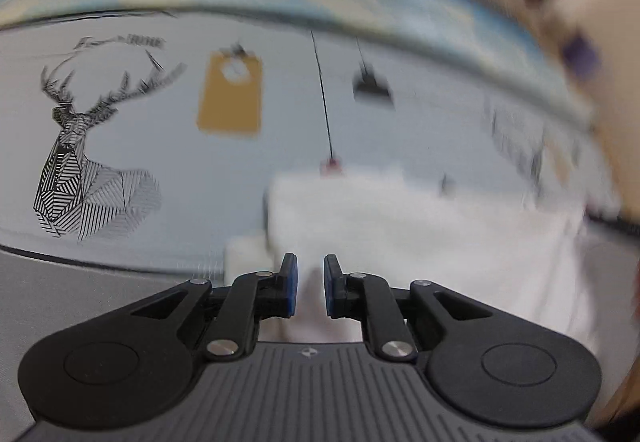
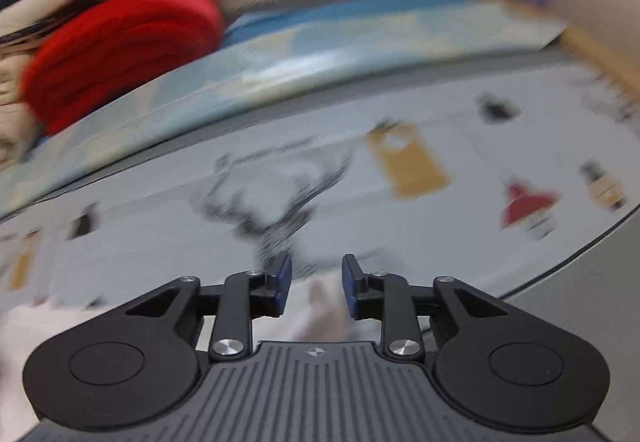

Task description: Fold small clothes

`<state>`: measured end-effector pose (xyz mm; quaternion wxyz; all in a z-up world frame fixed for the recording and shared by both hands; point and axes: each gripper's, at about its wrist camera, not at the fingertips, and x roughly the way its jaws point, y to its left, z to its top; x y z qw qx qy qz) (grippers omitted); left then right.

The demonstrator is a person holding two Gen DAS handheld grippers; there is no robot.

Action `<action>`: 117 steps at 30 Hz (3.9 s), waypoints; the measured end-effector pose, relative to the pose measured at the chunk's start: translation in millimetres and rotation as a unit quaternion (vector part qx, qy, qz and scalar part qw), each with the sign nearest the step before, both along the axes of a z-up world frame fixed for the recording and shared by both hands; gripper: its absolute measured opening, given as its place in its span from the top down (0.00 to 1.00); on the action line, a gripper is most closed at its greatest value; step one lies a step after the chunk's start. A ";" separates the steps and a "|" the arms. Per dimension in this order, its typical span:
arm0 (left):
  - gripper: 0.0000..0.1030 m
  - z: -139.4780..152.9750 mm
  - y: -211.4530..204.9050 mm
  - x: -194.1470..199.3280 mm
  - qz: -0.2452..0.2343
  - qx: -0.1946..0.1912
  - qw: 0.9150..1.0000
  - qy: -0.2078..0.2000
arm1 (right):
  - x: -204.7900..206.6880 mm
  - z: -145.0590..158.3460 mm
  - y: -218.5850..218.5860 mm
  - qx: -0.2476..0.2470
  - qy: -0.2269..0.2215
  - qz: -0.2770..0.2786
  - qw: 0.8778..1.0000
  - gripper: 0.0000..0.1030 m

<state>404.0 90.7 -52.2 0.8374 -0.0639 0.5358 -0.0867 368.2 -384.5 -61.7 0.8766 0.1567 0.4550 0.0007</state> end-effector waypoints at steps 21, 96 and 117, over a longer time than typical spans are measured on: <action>0.86 18.8 -9.8 -38.0 -0.036 0.061 0.997 0.008 | -42.4 -7.2 23.5 -0.064 0.101 0.120 0.985 0.71; 0.85 -36.1 51.4 -6.1 0.063 -0.218 0.966 0.121 | -243.1 41.7 378.9 -0.175 -0.218 0.322 0.904 0.92; 0.88 90.0 -46.9 -53.1 -0.029 -0.132 0.990 -0.030 | -263.5 70.5 261.9 -0.001 -0.180 0.201 0.963 0.95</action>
